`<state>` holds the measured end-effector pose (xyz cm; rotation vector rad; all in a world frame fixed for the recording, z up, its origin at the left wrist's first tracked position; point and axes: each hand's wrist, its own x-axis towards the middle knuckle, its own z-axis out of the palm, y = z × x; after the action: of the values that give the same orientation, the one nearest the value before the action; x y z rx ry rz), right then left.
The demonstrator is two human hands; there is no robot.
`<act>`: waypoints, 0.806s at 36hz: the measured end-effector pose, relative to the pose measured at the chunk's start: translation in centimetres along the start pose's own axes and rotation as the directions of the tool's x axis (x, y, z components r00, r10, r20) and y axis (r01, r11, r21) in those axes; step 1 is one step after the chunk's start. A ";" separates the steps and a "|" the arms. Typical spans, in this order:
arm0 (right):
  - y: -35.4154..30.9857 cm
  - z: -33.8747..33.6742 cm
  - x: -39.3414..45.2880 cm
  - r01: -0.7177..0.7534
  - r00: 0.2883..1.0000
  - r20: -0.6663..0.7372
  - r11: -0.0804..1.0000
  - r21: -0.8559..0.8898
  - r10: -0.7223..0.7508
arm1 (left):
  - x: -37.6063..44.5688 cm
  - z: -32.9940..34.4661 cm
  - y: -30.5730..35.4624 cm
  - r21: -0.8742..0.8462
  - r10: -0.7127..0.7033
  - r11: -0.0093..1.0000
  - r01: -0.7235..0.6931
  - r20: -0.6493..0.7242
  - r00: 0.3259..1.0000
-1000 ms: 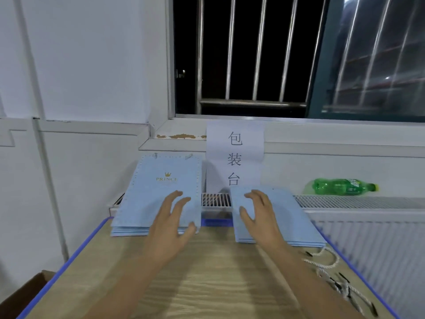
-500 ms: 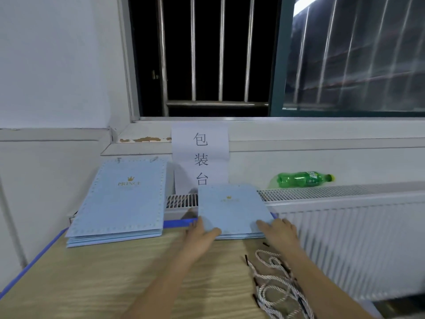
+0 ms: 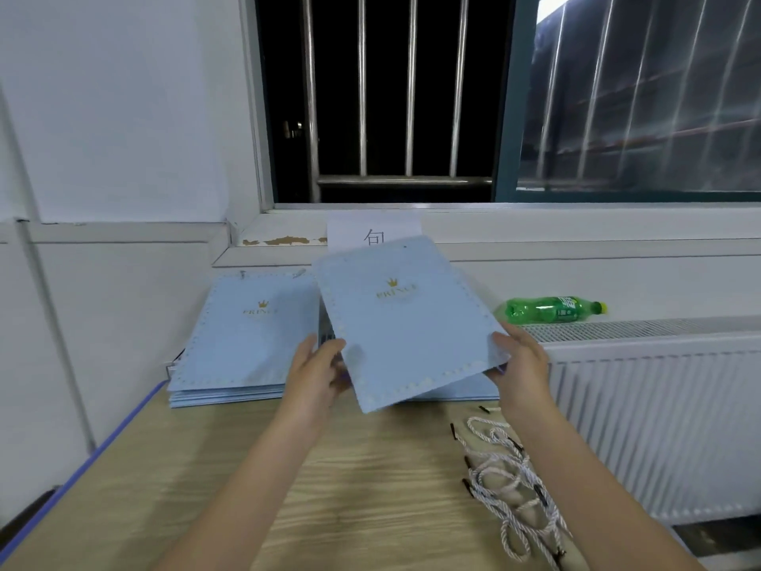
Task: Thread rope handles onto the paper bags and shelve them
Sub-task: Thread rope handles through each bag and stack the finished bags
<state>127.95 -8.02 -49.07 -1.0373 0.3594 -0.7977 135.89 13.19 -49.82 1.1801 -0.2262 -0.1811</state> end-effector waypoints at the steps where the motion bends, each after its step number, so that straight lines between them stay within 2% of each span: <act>1: 0.1 -0.1 -0.3 -0.002 1.000 0.011 1.000 -0.008 0.002 | -0.3 -0.8 0.6 0.004 0.007 1.000 -0.007 -0.008 1.000; 6: 2.0 0.1 -1.0 -0.046 0.996 0.068 0.976 -0.211 0.062 | -1.3 -6.3 2.7 -0.082 0.034 0.996 -0.047 -0.152 0.988; 9: 3.7 -0.1 -1.1 -0.109 0.978 0.131 0.937 -0.331 0.160 | -2.6 -10.3 3.4 -0.030 0.040 0.999 -0.045 -0.151 0.988; 11: 4.8 -0.2 -1.1 -0.098 0.970 0.163 0.900 -0.425 0.182 | -4.0 -12.9 3.6 0.078 -0.003 0.997 0.011 -0.099 0.995; 13: 5.9 0.1 -1.2 -0.050 0.971 0.176 0.856 -0.515 0.162 | -5.2 -14.8 3.5 0.208 -0.132 0.971 0.114 0.074 0.988; 15: 6.7 0.8 -2.1 0.040 0.963 0.232 0.777 -0.628 0.138 | -6.6 -15.8 3.3 0.301 -0.242 0.938 0.170 0.221 0.945; 17: 7.5 1.4 -3.1 0.186 0.942 0.320 0.644 -0.742 0.097 | -7.5 -16.1 3.1 0.422 -0.258 0.894 0.149 0.215 0.942; 19: 8.2 1.8 -3.8 0.334 0.906 0.421 0.534 -0.777 0.047 | -8.1 -16.0 2.8 0.625 -0.193 0.775 0.095 0.090 0.977; 21: 8.6 1.9 -4.6 0.436 0.874 0.485 0.397 -0.807 0.026 | -8.2 -15.7 2.6 0.801 -0.130 0.592 0.090 -0.015 0.991; 22: 8.6 2.0 -4.9 0.483 0.858 0.514 0.316 -0.816 0.017 | -8.2 -15.6 2.4 0.883 -0.087 0.464 0.066 -0.029 0.996; 24: 8.7 2.0 -5.1 0.571 0.815 0.578 0.220 -0.791 -0.037 | -7.8 -15.5 2.2 0.979 0.038 0.202 -0.011 0.004 0.999; 25: 8.8 2.0 -5.1 0.602 0.796 0.602 0.185 -0.776 -0.065 | -7.6 -15.5 2.0 0.991 0.082 0.127 -0.047 0.036 0.996; 27: 8.9 1.8 -5.0 0.630 0.777 0.624 0.116 -0.768 -0.087 | -7.2 -15.6 1.6 0.995 0.101 0.075 -0.062 0.054 0.993; 29: 9.0 1.7 -4.9 0.645 0.758 0.644 -0.025 -0.764 -0.105 | -7.2 -15.4 1.4 0.999 0.064 0.033 -0.025 0.023 0.998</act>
<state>129.45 -0.94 -56.50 -2.7691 0.1725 -0.7460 133.13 29.31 -54.72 2.6893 -0.3921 0.1275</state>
